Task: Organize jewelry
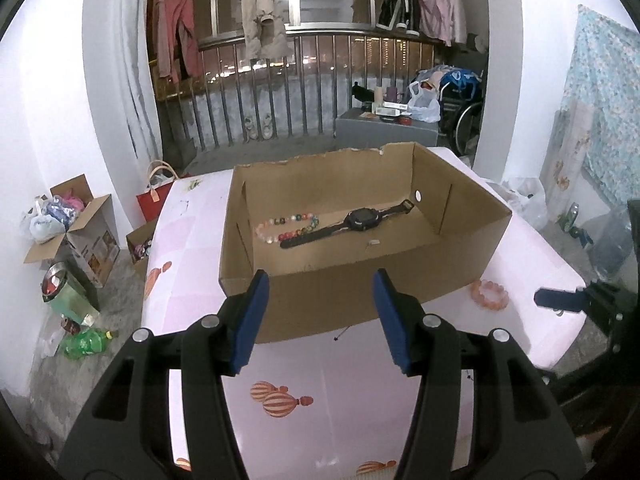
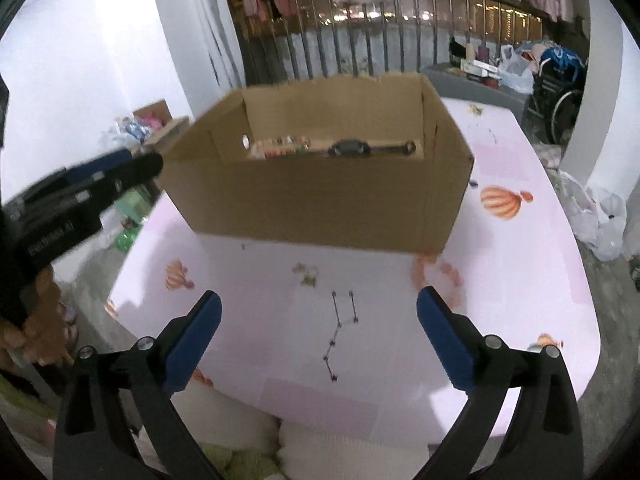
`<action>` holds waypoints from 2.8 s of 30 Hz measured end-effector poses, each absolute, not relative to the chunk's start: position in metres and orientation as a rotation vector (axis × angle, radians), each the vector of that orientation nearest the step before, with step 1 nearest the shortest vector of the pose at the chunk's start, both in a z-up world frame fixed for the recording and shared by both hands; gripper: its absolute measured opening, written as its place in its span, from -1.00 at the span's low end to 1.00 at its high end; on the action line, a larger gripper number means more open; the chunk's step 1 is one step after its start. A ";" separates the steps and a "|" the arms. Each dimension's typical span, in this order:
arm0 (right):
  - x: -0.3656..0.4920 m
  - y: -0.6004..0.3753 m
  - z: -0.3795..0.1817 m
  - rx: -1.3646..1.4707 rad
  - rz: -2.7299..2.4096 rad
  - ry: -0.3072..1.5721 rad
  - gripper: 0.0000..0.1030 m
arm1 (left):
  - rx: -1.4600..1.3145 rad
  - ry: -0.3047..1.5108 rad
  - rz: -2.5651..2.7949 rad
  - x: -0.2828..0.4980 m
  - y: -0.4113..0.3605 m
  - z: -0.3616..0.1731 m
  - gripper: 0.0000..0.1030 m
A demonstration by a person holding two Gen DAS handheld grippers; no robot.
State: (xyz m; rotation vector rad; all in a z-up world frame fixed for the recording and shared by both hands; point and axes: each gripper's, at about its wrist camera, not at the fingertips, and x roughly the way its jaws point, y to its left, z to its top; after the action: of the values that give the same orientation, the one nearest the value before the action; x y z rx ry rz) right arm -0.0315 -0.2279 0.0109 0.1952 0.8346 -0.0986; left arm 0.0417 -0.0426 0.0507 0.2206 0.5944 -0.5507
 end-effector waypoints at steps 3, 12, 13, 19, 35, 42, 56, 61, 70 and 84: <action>-0.034 -0.224 0.003 0.207 -0.127 0.859 0.86 | 0.220 0.598 -0.545 0.041 -0.042 0.048 0.00; -0.055 -0.219 0.005 0.220 -0.216 0.823 0.87 | 0.222 0.593 -0.533 0.045 -0.040 0.045 0.00; -0.056 -0.220 0.005 0.227 -0.225 0.826 0.87 | 0.224 0.589 -0.531 0.044 -0.040 0.045 0.00; -0.059 -0.230 -0.001 0.259 -0.265 0.862 0.87 | 0.225 0.596 -0.531 0.046 -0.041 0.043 0.00; -0.047 -0.231 0.005 0.253 -0.147 0.780 0.87 | 0.241 0.642 -0.562 0.048 -0.055 0.016 0.00; -0.032 -0.248 0.003 0.269 -0.123 0.761 0.87 | 0.269 0.674 -0.561 0.049 -0.063 0.000 0.00; -0.018 -0.257 0.002 0.212 -0.054 0.731 0.85 | 0.248 0.760 -0.618 0.054 -0.067 -0.023 0.00; -0.024 -0.256 0.007 0.180 -0.048 0.706 0.80 | 0.250 0.755 -0.630 0.050 -0.065 -0.026 0.00; -0.023 -0.256 -0.009 0.183 0.008 0.750 0.47 | 0.324 0.739 -0.670 0.037 -0.075 -0.038 -0.01; 0.013 -0.239 -0.045 0.167 0.116 0.863 -0.29 | 0.404 0.748 -0.694 0.043 -0.090 -0.059 -0.32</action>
State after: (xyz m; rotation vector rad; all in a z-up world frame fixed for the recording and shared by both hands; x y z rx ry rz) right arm 0.0135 -0.2389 -0.0452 0.1668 0.8630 0.1156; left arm 0.0434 -0.0902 -0.0590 0.4039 0.7482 -0.6935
